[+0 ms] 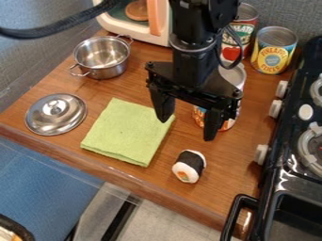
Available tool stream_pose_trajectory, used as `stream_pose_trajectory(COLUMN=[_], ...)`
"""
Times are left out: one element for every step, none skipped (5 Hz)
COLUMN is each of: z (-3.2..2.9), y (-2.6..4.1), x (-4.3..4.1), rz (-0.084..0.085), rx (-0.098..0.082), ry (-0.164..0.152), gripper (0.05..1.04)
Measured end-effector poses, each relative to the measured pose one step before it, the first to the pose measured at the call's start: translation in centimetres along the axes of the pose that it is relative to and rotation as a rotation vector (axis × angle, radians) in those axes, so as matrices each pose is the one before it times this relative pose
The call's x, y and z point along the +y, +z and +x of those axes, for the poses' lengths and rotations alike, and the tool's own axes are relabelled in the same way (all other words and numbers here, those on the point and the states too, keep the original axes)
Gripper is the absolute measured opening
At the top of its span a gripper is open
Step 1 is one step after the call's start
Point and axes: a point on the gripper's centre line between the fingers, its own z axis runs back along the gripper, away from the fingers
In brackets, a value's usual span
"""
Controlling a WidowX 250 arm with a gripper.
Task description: Put the lid on the silver pot
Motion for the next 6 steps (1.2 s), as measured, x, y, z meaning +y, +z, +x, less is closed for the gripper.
stream_pose_trajectory(z=[-0.366, -0.246, -0.115, -0.259, -0.77, -0.538], y=[-0.58, -0.511, 0.073, -0.137, -0.512, -1.105], x=[0.058, 3.967, 2.866, 3.921, 4.278, 2.165], rz=[0.0023, 0.0216, 0.0519, 0.0417, 0.0379, 0.0005], rx=[0.0246, 0.0212, 0.0118, 0.0013, 0.01, 0.0161], ry=[-0.0035, 0.0739, -0.0233, 0.0072, 0.0298, 0.0274], gripper=[1.001, 1.001, 1.001, 1.001, 1.001, 1.001])
